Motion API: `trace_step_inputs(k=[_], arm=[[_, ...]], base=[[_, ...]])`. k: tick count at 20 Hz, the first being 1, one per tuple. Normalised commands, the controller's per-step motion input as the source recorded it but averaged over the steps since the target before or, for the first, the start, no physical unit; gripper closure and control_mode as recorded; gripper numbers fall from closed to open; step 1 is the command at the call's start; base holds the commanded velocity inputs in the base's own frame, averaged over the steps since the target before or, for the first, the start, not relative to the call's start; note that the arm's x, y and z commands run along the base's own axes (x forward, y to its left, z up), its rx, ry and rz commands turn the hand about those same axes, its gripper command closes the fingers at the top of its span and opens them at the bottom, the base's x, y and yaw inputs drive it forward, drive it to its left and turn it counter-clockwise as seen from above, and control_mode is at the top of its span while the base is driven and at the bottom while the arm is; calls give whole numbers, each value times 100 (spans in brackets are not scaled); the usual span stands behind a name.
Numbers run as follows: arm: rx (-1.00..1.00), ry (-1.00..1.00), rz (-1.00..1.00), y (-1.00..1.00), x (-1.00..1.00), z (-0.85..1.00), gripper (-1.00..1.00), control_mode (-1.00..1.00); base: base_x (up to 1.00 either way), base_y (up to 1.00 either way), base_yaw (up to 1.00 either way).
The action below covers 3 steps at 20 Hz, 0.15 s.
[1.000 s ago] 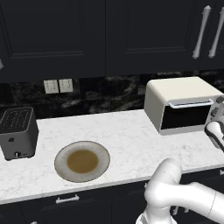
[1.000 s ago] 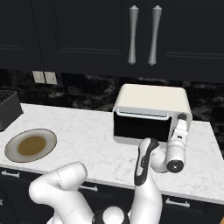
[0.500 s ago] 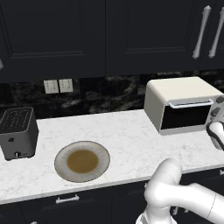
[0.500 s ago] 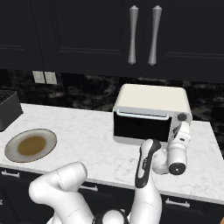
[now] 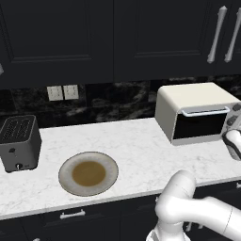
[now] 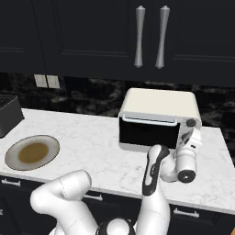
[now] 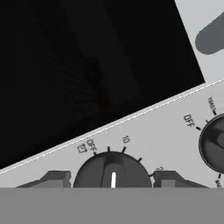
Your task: Pick up the kebab skewer and baguette bread, and place them inside the toaster oven. Close the toaster oven door and start by setting the timer.
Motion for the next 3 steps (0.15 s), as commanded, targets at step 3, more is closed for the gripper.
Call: trace_step_inputs(k=[3], arm=[[13,0,-3,0,-1,0,100,-100]], base=[[0,0,0]])
